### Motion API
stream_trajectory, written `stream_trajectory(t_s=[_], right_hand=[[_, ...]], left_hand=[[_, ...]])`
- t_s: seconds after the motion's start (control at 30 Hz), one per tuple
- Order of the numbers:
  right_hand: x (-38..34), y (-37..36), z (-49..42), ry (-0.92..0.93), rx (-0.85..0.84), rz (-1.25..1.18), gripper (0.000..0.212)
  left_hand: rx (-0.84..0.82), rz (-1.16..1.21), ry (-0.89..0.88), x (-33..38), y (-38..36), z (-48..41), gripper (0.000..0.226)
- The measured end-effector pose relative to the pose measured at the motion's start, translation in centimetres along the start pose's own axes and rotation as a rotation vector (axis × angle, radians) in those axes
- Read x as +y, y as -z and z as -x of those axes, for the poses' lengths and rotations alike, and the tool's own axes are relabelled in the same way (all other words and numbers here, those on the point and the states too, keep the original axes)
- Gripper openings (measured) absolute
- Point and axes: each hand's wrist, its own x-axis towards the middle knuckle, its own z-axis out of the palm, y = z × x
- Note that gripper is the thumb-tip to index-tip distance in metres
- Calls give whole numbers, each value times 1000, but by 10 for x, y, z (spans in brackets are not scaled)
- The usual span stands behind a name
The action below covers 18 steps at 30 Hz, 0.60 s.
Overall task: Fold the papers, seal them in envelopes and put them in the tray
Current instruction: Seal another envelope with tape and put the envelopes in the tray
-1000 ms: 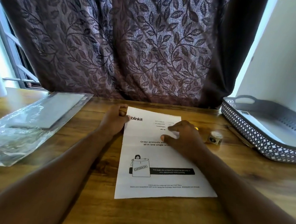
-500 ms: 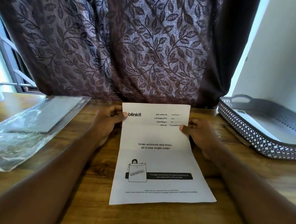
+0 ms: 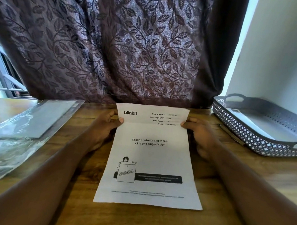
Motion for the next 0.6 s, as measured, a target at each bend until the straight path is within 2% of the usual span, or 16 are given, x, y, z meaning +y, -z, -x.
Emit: stream_trajectory(t_s=[0.17,0.33,0.43,0.5,0.57,0.6], right_hand=[[2,9,-1,-34,-35,-33,23],[0,12,-3,-57,-44,-11,36],[-2,13,-3,-105,-56,0,42],[-1,11,-2,-80,-56,26,28],[0,8,-2,-34,-47,78,11],[1,6,-2,-19,-44,103,11]], left_hand=[[-5,38,33,-3,1,2,19],[-15,51,39,2,2,0,29],[5,23,17,0,0,0,18],[24,-60,-19,-4,-2,-1,6],[38,-109,-30,-6,-2,-2,11],[37,-122,-19,-6,-1,-3,15]])
